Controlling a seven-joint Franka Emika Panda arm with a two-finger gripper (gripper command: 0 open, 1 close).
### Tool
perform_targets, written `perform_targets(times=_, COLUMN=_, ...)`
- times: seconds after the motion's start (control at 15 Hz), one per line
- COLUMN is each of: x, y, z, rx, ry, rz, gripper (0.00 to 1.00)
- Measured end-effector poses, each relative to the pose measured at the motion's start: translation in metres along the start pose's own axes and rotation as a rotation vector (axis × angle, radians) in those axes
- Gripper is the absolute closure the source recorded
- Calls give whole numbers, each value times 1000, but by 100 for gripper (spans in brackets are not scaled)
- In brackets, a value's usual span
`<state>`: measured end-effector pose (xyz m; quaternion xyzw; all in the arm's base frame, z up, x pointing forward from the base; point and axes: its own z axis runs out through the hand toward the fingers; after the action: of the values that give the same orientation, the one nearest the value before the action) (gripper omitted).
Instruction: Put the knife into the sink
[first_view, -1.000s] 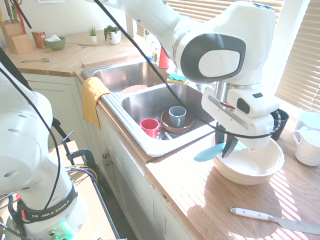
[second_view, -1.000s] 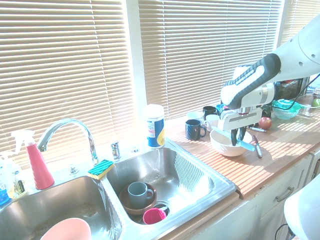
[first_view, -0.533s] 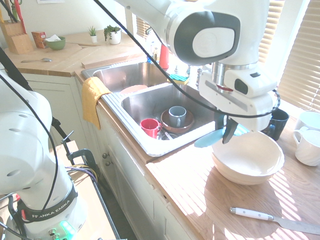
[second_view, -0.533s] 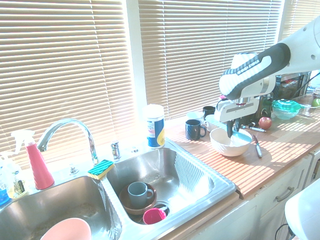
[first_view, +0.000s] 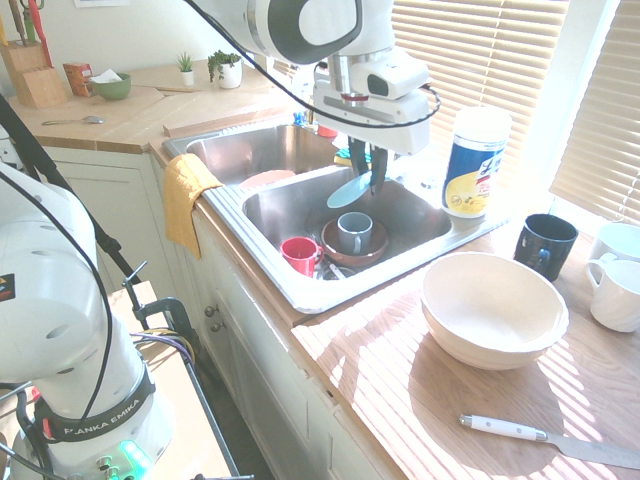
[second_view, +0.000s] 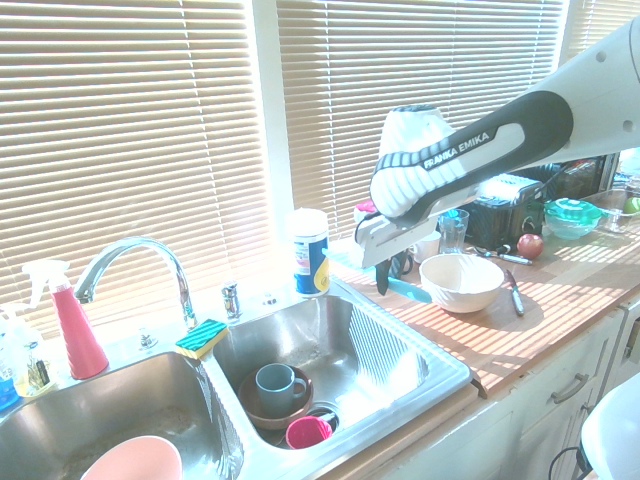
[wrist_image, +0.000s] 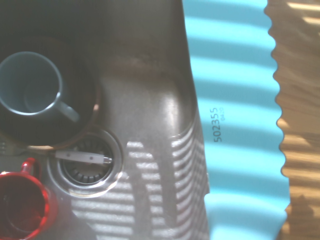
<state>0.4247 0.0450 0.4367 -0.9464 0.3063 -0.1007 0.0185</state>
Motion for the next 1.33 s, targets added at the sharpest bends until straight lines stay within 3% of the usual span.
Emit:
perform_targets(times=0.6, x=-28, y=-47, z=149, rx=-58, ry=-71, rz=-52, gripper=100)
perform_targets(times=1.33, x=-30, y=-41, z=252, rx=-168, ry=-151, rz=-61, gripper=100)
